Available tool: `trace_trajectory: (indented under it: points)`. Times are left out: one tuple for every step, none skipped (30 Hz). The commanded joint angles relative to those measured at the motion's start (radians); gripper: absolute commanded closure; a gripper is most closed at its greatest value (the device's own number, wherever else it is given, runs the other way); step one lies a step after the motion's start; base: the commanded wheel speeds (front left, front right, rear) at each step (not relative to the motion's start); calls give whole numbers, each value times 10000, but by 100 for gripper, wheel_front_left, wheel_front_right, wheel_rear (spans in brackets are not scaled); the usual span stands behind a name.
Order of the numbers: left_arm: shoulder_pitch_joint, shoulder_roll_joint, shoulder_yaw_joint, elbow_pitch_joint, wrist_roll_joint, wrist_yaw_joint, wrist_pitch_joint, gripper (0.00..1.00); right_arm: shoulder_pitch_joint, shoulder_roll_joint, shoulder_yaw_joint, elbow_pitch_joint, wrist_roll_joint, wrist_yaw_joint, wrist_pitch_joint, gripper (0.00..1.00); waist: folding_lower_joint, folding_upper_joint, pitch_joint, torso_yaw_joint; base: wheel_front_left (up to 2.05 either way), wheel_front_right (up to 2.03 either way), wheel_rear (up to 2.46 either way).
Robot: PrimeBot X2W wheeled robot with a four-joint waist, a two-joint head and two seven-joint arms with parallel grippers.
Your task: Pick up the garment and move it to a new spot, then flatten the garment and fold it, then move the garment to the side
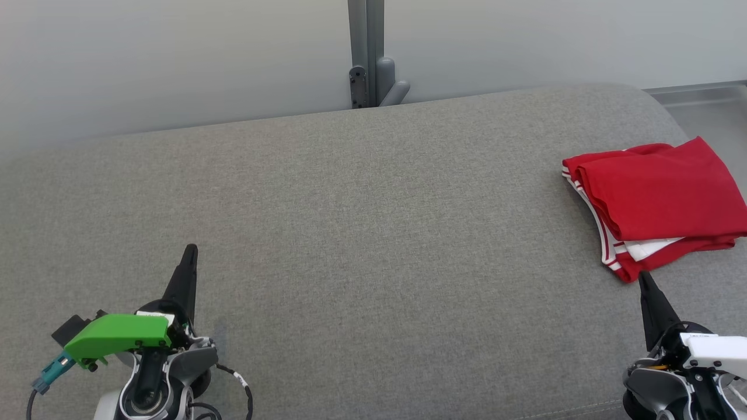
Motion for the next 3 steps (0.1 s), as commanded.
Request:
trace_trajectory:
  points:
    - [-101, 22, 27, -3, -26, -54, 25, 100, -115, -18, -32, 19, -38, 4, 55, 100, 0, 0, 0, 0, 0, 0, 0]
    - [-101, 22, 27, -3, -26, -54, 25, 100, -115, -18, -33, 19, -40, 4, 57, 100, 0, 0, 0, 0, 0, 0, 0]
    - [-101, 22, 27, -3, -26, -54, 25, 100, -115, -18, -33, 19, -40, 4, 57, 100, 0, 0, 0, 0, 0, 0, 0]
